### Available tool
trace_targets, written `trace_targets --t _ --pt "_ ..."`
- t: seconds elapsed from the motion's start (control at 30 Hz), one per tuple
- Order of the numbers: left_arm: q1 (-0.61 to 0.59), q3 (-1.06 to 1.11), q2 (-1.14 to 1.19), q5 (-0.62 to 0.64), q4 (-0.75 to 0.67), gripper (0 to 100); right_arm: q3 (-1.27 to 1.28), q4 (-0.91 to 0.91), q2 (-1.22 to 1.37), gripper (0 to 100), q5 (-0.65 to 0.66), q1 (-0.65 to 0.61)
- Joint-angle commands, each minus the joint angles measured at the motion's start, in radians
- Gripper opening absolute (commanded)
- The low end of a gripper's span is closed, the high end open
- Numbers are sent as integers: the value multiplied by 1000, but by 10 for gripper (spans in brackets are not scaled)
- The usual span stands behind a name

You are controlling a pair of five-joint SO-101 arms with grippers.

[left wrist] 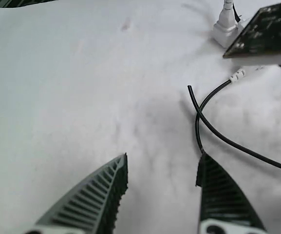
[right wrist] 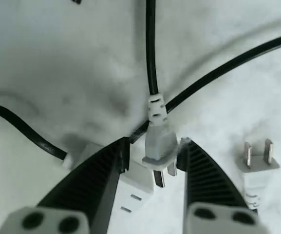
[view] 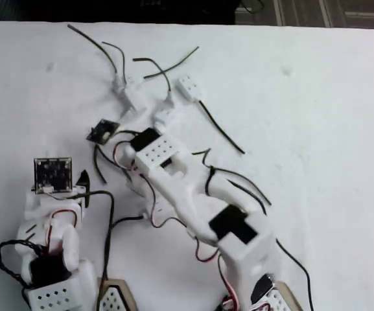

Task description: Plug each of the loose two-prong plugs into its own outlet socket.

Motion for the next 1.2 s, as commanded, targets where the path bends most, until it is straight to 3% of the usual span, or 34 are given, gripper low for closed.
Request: trace_targets --t 0.0,0.07,0.17,0.33,0.5,0.87,1.17 --pt "-7 -6 -8 -11 -20 242 -68 -25 35 155 5 45" --pt "-7 -6 -8 -11 -20 242 -75 -65 59 128 5 64" --pt "-7 -6 -8 -11 -20 242 -77 -130 70 5 5 84" --pt "-8 -8 -8 -11 -20 242 -72 -84 -24 19 -3 96" --pt "-8 -63 -8 -2 -6 242 -71 18 -216 17 -95 94" --pt "-8 -445 -8 0 201 242 126 124 -639 17 -245 85" --pt "48 -499 -5 253 172 244 474 22 -1204 17 -339 -21"
